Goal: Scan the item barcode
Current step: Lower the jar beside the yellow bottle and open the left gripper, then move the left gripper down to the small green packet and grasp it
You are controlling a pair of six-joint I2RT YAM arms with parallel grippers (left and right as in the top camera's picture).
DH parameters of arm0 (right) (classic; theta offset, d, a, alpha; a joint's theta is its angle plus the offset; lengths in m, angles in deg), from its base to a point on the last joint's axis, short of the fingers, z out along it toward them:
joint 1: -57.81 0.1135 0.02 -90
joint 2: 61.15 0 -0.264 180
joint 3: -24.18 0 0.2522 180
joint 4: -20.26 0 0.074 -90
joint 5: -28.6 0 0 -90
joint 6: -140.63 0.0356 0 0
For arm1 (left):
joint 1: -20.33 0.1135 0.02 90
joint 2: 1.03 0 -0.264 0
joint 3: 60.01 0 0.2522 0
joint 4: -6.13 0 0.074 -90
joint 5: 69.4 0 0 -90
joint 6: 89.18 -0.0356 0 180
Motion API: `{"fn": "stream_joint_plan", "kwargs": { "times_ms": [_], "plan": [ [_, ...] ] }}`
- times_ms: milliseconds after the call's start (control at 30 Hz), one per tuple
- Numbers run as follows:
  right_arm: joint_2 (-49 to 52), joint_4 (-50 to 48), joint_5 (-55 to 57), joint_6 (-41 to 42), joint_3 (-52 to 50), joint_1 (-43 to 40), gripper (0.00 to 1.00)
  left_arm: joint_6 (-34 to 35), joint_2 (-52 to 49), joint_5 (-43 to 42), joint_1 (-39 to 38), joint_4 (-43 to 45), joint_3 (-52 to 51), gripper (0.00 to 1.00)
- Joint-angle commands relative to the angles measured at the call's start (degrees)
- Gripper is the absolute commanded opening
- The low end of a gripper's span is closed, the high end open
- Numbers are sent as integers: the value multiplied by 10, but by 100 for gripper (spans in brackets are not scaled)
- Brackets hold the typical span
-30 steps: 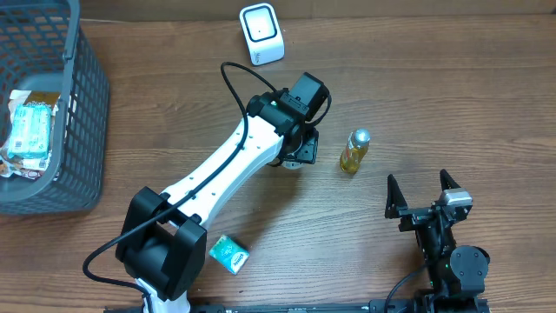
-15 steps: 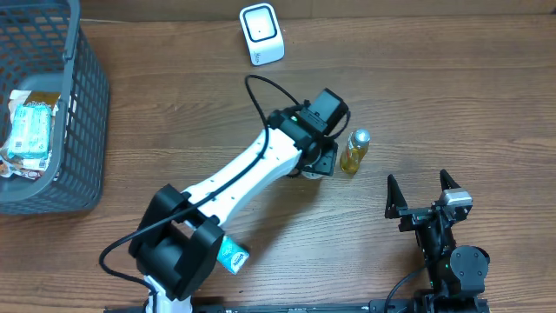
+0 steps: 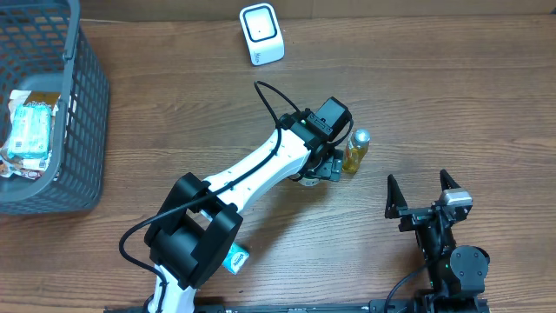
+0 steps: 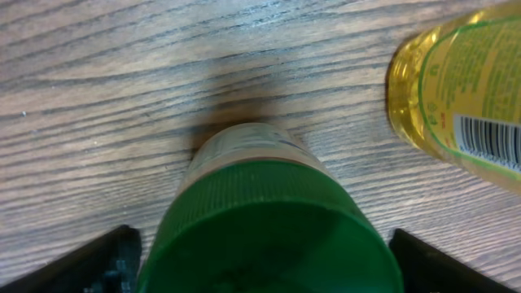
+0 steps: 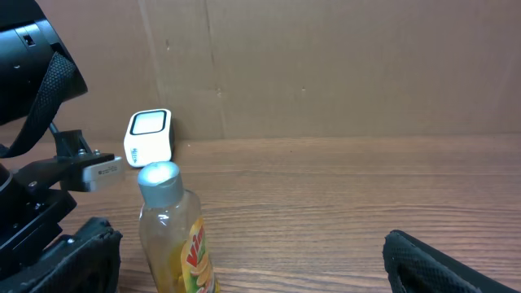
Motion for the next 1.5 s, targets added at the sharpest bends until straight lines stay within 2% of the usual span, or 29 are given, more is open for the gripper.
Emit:
{"fn": "stream_joint_plan", "kwargs": {
  "times_ms": [0,367,567,600,633,667,767,867,967,1100,1233,1333,1467],
  "plan": [
    [-4,-2,2,1,-6,-3,100,6,-2,7,0,-5,9,100],
    [-4,-2,2,1,-6,-3,100,6,48,5,24,-137,151,100],
    [-4,-2,2,1,-6,-3,100,-3,89,5,28,-194,169,97],
    [-4,-2,2,1,-6,-3,100,-3,93,5,32,-210,168,76],
    [-4,-2,2,1,-6,-3,100,-3,94,5,37,-229,168,24],
    [-4,-2,2,1,-6,-3,100,-3,95,4,42,-249,168,5],
    [-4,-2,2,1,-6,-3,100,-6,95,-51,57,-298,162,5],
    [-4,-2,2,1,-6,-3,100,-77,95,-102,63,-342,154,4],
    [-4,-2,2,1,-6,-3,100,-84,96,-99,64,-384,154,5],
    [-4,-2,2,1,-6,-3,100,-33,116,-65,62,-424,151,5],
    [-4,-2,2,1,-6,-3,100,68,163,16,47,-453,124,5],
    [-4,-2,2,1,-6,-3,100,129,217,33,23,-441,59,5],
    [-4,-2,2,1,-6,-3,100,197,300,11,-16,-389,-76,5]
  ]
}}
